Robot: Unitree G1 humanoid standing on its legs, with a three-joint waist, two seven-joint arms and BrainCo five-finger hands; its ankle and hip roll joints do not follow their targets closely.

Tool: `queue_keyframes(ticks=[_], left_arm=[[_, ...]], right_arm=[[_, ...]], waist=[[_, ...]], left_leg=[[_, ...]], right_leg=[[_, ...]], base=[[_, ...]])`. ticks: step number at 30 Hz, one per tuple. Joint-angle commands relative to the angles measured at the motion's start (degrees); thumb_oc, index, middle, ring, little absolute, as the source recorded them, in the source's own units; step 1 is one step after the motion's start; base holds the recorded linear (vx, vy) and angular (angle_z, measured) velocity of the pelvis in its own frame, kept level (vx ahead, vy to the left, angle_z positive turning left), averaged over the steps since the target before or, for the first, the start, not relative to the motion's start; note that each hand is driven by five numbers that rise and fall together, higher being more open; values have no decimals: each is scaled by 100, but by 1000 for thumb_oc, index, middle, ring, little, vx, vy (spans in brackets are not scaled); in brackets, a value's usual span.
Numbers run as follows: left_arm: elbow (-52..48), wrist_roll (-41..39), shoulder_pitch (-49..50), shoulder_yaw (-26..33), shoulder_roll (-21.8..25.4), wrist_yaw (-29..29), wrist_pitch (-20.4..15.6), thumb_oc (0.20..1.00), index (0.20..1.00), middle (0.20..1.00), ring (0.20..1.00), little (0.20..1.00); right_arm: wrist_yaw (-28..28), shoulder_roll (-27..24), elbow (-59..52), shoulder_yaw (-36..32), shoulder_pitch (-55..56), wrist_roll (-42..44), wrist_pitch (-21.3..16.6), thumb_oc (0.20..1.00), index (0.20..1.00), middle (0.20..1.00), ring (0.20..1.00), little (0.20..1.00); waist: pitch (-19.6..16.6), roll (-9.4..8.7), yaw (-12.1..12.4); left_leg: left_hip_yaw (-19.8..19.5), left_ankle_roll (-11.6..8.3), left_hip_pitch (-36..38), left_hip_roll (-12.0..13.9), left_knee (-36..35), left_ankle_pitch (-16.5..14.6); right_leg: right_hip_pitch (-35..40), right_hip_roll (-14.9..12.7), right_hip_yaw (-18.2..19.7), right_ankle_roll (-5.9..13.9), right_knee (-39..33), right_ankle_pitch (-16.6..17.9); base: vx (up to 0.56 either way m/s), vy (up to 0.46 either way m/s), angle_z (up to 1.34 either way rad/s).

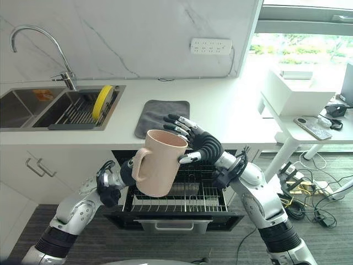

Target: Place the dishes in the dishwasher.

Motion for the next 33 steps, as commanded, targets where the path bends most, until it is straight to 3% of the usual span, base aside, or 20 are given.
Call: queue_keyframes(ticks=[1,8,16,25,33], left_arm=[[165,-24,-584,-361,15,-385,-57,200,200,200,200,200],[223,-44,-621,-350,61,-436,-81,200,200,200,200,200],[200,-121,-613,-187,171,-199,-384,200,200,200,200,200],[234,-168,-650,-103,281,-66,-565,200,200,200,200,200],[218,-194,-701,-94,325,-9,-572,200,200,200,200,200]], right_arm=[[92,291,-290,53,-730,98,-273,1000,1000,1000,1000,1000],[317,284,-332,172,-699,160,0,1000,1000,1000,1000,1000],[552,179,-359,192,-587,256,326,1000,1000,1000,1000,1000],[902,194,-245,269,-463,802,1206,1000,1000,1000,1000,1000],[992,192,-205,345,-495,838,1370,1000,1000,1000,1000,1000]], waist=[[-51,-92,0],[-64,-103,-5],[-58,-124,-7],[-68,-154,-4],[-67,-160,-4]], left_leg=[[-154,82,132,26,4,-394],[-148,81,133,28,4,-380],[-136,73,138,37,4,-366],[-127,50,152,58,4,-347],[-121,48,159,65,4,-342]], right_leg=[[319,-120,101,227,13,-490],[327,-107,105,223,13,-491],[338,-103,95,224,13,-491],[366,-92,69,219,13,-498],[372,-89,66,212,13,-500]], base=[[0,0,0],[0,0,0],[0,0,0],[0,0,0],[0,0,0]])
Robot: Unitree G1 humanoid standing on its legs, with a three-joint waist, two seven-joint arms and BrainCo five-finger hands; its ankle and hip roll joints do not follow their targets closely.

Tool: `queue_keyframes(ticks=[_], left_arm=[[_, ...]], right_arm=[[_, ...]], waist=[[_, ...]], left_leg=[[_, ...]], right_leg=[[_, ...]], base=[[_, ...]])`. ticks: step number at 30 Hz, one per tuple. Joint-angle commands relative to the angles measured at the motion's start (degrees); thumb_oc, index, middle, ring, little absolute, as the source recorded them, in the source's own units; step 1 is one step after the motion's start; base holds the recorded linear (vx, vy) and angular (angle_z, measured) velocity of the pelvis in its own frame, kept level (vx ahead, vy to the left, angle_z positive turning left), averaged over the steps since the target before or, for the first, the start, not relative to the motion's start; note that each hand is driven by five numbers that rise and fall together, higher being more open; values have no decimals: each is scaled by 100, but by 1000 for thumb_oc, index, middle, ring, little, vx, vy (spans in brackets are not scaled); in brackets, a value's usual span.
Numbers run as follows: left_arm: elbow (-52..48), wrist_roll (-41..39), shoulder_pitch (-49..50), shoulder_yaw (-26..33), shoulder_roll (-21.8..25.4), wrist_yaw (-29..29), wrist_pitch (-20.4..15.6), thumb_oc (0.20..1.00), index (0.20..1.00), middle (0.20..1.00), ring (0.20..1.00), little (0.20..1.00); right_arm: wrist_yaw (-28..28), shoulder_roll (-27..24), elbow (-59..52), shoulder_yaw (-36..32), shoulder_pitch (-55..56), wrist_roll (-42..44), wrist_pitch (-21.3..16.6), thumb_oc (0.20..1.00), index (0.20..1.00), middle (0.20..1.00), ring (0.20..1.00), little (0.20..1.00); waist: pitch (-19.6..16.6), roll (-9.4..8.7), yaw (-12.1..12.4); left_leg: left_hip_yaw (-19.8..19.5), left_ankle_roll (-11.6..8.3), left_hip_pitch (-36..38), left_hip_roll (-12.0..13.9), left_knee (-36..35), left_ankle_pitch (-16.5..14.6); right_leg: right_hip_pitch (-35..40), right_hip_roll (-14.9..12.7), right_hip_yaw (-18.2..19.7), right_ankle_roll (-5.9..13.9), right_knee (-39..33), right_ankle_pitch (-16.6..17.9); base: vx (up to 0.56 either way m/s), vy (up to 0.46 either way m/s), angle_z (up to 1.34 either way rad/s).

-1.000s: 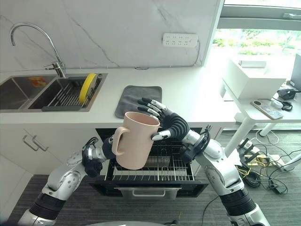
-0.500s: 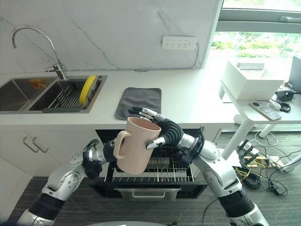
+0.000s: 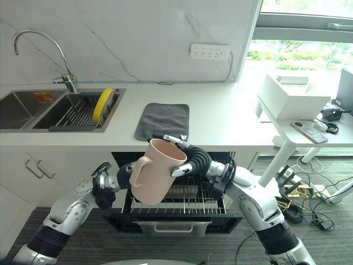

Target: Place the dishes in the dishwasher.

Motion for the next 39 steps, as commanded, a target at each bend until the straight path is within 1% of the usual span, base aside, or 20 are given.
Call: queue_keyframes(ticks=[1,5,10,11,12,13,14,17,18,22,29,31,37,39], left_arm=[[56,-175,-697,36,-117,54,-528,200,200,200,200,200],[71,-147,-698,38,-114,76,-548,200,200,200,200,200],[61,-169,-666,67,-87,68,-508,200,200,200,200,200],[58,-148,-659,70,-99,67,-494,200,200,200,200,200],[66,-151,-668,58,-97,76,-499,200,200,200,200,200],[70,-154,-672,51,-98,92,-498,200,200,200,200,200],[65,-149,-665,60,-101,94,-492,200,200,200,200,200],[78,-73,-621,85,-160,66,-488,200,200,200,200,200],[77,-54,-610,100,-164,70,-475,200,200,200,200,200],[59,-24,-561,124,-167,52,-463,200,200,200,200,200],[92,-26,-554,142,-211,111,-434,200,200,200,200,200],[111,10,-499,142,-253,205,-359,200,200,200,200,200],[116,3,-425,177,-343,307,-235,200,200,200,200,200],[149,-4,-391,197,-352,277,-232,435,435,435,435,435]], right_arm=[[312,214,-44,153,-494,244,7,1000,1000,1000,1000,1000],[342,238,-14,162,-499,260,45,1000,1000,1000,1000,1000],[388,218,-32,155,-457,126,-62,1000,1000,1000,1000,1000],[393,215,-42,145,-465,62,-121,834,834,834,834,834],[389,208,-44,145,-484,58,-141,526,526,526,526,526],[367,199,-45,144,-520,59,-195,260,260,260,260,260],[365,203,-52,134,-529,37,-263,200,200,200,200,200],[392,239,-115,77,-525,-71,-398,200,200,200,200,200],[349,237,-143,67,-543,-177,-513,200,200,200,200,200],[298,168,-215,25,-562,-315,-749,200,200,200,200,200],[198,177,-222,-39,-559,-523,-1027,200,200,200,200,200],[-37,181,-288,-109,-536,-579,-1276,200,200,200,200,200],[-239,226,-284,-223,-480,-635,-1481,200,200,200,200,200],[-274,226,-292,-250,-432,-643,-1521,200,200,200,200,200]], waist=[[58,-74,2],[58,-76,5],[48,-71,7],[52,-73,5],[58,-72,3],[61,-71,4],[63,-70,3],[63,-63,1],[66,-61,5],[68,-56,8],[75,-50,-10],[82,-43,-16],[83,-29,-12],[75,-28,-10]], left_leg=[[-130,26,168,57,36,-325],[-124,27,177,56,36,-327],[-116,21,181,60,36,-326],[-114,23,184,61,36,-325],[-111,24,185,62,36,-325],[-103,24,188,63,36,-323],[-101,24,187,64,36,-323],[-112,29,186,58,36,-326],[-113,31,190,56,36,-331],[-105,32,194,57,36,-333],[-96,39,202,56,36,-340],[-93,43,205,56,36,-346],[-103,56,205,47,36,-351],[-108,59,205,45,36,-353]], right_leg=[[378,-83,64,206,40,-504],[389,-79,64,207,40,-509],[392,-84,45,208,40,-510],[394,-83,48,208,40,-510],[395,-82,48,208,40,-510],[397,-83,45,209,40,-509],[396,-82,48,207,40,-508],[394,-80,64,201,40,-510],[399,-80,64,201,40,-513],[397,-80,65,201,40,-515],[402,-73,87,196,40,-522],[399,-72,95,197,40,-521],[400,-67,93,193,40,-527],[399,-64,92,191,40,-526]], base=[[0,0,0],[0,0,0],[0,0,0],[0,0,0],[0,0,0],[0,0,0],[0,0,0],[0,0,0],[0,0,0],[0,0,0],[0,0,0],[0,0,0],[0,0,0],[0,0,0]])
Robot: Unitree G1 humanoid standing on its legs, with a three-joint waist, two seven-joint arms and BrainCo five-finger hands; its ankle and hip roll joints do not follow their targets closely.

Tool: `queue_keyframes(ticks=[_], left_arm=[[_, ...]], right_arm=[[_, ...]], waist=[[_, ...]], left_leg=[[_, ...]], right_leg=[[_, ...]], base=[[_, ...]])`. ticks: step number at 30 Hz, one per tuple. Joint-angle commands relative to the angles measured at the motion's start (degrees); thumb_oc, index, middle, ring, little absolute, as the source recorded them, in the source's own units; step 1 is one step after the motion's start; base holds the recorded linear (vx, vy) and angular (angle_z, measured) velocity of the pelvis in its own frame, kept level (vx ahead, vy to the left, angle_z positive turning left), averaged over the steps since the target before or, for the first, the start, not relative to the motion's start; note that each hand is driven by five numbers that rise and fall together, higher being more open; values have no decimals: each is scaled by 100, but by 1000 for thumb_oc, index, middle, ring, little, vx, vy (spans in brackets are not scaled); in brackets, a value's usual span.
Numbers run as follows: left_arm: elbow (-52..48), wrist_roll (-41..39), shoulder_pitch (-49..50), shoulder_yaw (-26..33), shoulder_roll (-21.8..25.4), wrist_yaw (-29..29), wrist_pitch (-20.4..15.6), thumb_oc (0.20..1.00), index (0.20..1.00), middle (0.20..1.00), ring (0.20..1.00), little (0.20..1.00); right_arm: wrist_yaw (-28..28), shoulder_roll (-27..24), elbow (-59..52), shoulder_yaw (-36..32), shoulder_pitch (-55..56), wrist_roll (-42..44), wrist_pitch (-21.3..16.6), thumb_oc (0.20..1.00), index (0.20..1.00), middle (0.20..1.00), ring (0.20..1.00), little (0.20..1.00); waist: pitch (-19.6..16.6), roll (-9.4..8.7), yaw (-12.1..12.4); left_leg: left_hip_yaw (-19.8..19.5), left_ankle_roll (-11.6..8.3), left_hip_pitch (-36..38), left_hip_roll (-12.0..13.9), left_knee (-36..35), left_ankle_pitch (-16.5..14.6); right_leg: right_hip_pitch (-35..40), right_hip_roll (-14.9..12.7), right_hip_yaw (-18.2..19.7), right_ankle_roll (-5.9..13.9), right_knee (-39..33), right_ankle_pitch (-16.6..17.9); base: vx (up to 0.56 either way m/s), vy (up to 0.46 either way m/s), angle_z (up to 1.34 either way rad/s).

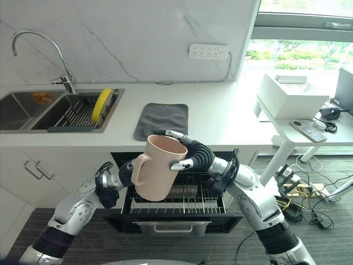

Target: Place the dishes in the dishwasher.

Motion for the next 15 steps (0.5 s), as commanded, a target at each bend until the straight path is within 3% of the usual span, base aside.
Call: queue_keyframes(ticks=[1,2,3,15], left_arm=[[150,5,-379,124,-1,53,-128,715,715,715,715,715],[147,3,-369,139,-3,43,-113,909,909,909,909,909],[148,8,-350,143,-12,34,-109,1000,1000,1000,1000,1000],[248,-226,-174,321,-97,146,-90,1000,1000,1000,1000,1000]], right_arm=[[-121,233,-309,-252,-419,92,-523,200,200,200,200,200],[-161,232,-311,-261,-407,97,-521,200,200,200,200,200],[-212,230,-320,-270,-391,106,-496,200,200,200,200,200],[-303,203,-163,-423,-220,-97,-692,200,200,200,200,200]], waist=[[71,-41,-9],[71,-40,-7],[73,-38,-7],[76,-40,11]], left_leg=[[-157,52,158,47,37,-343],[-156,52,157,49,37,-342],[-157,51,155,49,37,-340],[-179,44,143,49,37,-334]], right_leg=[[391,-62,59,189,42,-527],[390,-64,55,189,42,-526],[388,-64,53,188,42,-526],[385,-61,35,183,42,-522]], base=[[0,0,0],[0,0,0],[0,0,0],[0,0,0]])
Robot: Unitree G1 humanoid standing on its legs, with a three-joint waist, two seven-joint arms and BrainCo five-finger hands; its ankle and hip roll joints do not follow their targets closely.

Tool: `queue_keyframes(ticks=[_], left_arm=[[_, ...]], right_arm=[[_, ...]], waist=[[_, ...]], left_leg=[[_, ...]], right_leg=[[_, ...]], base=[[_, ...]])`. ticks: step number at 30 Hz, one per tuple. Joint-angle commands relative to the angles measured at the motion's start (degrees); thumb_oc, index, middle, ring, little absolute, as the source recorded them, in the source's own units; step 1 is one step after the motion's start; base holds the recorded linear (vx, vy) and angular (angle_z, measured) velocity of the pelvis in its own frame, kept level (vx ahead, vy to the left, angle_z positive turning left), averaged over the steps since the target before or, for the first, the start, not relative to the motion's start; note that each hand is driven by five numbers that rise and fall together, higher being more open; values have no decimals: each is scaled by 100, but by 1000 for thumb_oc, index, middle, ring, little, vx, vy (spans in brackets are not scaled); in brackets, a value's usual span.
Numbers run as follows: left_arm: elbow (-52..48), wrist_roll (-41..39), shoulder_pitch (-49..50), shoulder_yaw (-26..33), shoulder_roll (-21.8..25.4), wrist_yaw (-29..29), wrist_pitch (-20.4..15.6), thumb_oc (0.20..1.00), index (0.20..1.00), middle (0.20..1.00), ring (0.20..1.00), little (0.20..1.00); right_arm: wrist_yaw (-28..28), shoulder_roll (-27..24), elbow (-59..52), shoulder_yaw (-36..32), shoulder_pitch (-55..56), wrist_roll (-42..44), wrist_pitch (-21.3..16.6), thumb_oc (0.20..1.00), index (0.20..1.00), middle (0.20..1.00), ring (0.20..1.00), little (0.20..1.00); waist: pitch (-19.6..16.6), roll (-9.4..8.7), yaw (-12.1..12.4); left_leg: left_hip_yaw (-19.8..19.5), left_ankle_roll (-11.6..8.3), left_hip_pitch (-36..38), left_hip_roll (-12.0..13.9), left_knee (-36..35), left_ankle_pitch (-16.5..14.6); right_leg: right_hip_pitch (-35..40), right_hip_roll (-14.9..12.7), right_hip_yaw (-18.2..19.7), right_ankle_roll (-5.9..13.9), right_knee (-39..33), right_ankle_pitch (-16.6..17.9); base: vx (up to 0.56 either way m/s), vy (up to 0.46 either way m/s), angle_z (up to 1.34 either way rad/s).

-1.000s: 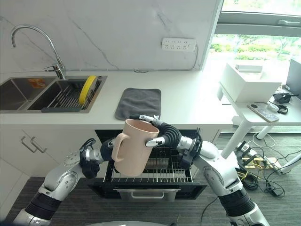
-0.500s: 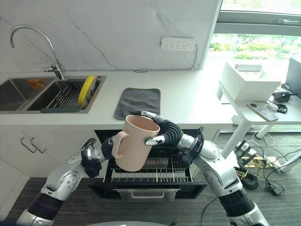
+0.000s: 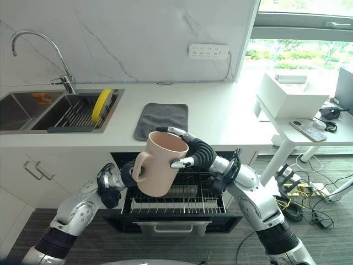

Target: Place the dishes in the dishwasher.

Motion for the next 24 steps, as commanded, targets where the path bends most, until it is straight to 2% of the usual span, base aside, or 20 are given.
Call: queue_keyframes(ticks=[1,8,12,16,20,24], left_arm=[[236,-250,-250,361,-26,52,-181,1000,1000,1000,1000,1000],[366,-456,-68,707,-51,387,-404,1000,1000,1000,1000,1000],[505,-890,50,1353,-219,940,-771,1000,1000,1000,1000,1000],[533,-1028,52,1595,-262,1135,-877,1000,1000,1000,1000,1000],[484,-650,202,1946,-242,1428,-1197,1000,1000,1000,1000,1000],[330,-538,280,2149,-244,1604,-1152,1000,1000,1000,1000,1000]], right_arm=[[-129,202,-140,-461,-276,18,-483,200,200,200,200,200],[-308,175,42,-691,-124,-75,-672,200,200,200,200,200],[-302,199,153,-1046,108,-222,-643,200,200,200,200,200],[-361,229,239,-1172,166,-345,-647,200,200,200,200,200],[-556,279,284,-1465,358,-458,-642,200,200,200,200,200],[-639,301,300,-1655,449,-536,-633,200,200,200,200,200]], waist=[[75,-54,14],[84,-57,47],[72,-91,66],[63,-103,66],[72,-107,56],[111,-124,58]], left_leg=[[-189,26,138,47,37,-321],[-208,12,134,58,37,-312],[-246,0,119,63,37,-311],[-259,-16,115,70,37,-303],[-294,-16,112,65,37,-299],[-331,48,184,5,37,-341]], right_leg=[[384,-61,29,179,42,-525],[395,-62,-7,174,42,-530],[410,-66,-62,157,42,-564],[411,-68,-85,155,42,-563],[423,-49,-88,141,42,-580],[551,37,-8,92,42,-618]], base=[[0,0,0],[0,0,0],[-6,-14,2],[-2,-5,2],[22,-3,1],[81,2,1]])
